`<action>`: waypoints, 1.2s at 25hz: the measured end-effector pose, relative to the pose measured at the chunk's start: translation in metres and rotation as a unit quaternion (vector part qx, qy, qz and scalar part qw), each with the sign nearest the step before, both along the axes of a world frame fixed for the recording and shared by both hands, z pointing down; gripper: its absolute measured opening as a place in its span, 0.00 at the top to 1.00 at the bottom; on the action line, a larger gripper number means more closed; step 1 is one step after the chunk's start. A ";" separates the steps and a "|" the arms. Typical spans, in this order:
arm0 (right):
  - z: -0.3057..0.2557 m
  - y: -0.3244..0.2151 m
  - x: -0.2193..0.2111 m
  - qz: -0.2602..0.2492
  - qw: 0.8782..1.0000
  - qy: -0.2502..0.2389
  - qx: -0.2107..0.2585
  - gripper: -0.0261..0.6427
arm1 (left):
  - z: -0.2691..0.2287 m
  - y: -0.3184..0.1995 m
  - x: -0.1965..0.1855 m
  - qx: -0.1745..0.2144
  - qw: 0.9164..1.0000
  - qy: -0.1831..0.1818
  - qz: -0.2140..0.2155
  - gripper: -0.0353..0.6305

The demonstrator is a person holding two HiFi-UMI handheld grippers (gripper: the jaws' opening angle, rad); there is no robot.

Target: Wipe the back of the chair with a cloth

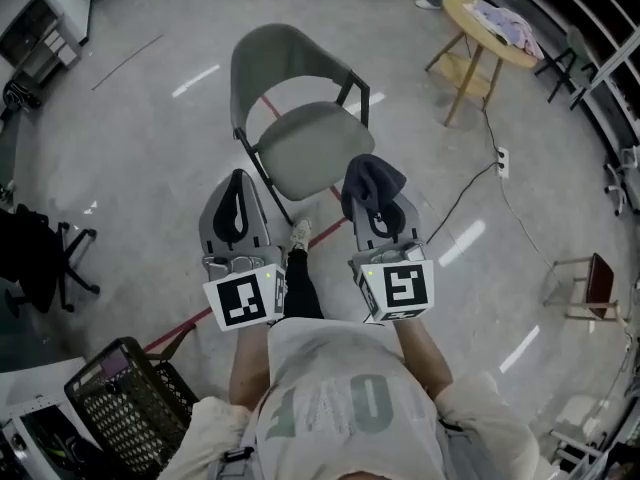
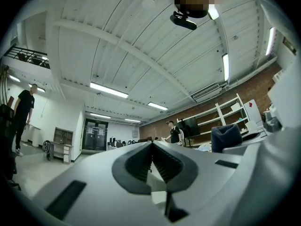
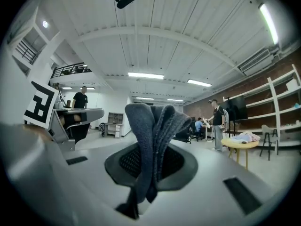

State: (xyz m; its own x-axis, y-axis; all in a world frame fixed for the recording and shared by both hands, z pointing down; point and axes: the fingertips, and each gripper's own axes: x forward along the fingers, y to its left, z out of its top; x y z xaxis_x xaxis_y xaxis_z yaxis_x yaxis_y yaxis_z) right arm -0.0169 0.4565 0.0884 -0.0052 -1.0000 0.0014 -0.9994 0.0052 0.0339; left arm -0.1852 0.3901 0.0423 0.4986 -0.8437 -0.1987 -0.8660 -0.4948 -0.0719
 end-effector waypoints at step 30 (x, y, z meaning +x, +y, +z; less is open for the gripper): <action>-0.079 -0.408 0.063 -0.025 0.998 0.033 0.038 0.88 | -0.067 -0.396 0.091 0.006 0.999 0.039 0.019 0.92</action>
State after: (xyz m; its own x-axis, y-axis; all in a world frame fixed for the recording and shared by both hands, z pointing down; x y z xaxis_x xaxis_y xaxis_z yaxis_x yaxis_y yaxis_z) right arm 0.0459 0.0489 0.0095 -0.0579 -0.9957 -0.0723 -0.9935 0.0504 0.1019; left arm -0.0940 -0.0055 -0.0249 0.5137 -0.8215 -0.2477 -0.8493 -0.5278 -0.0108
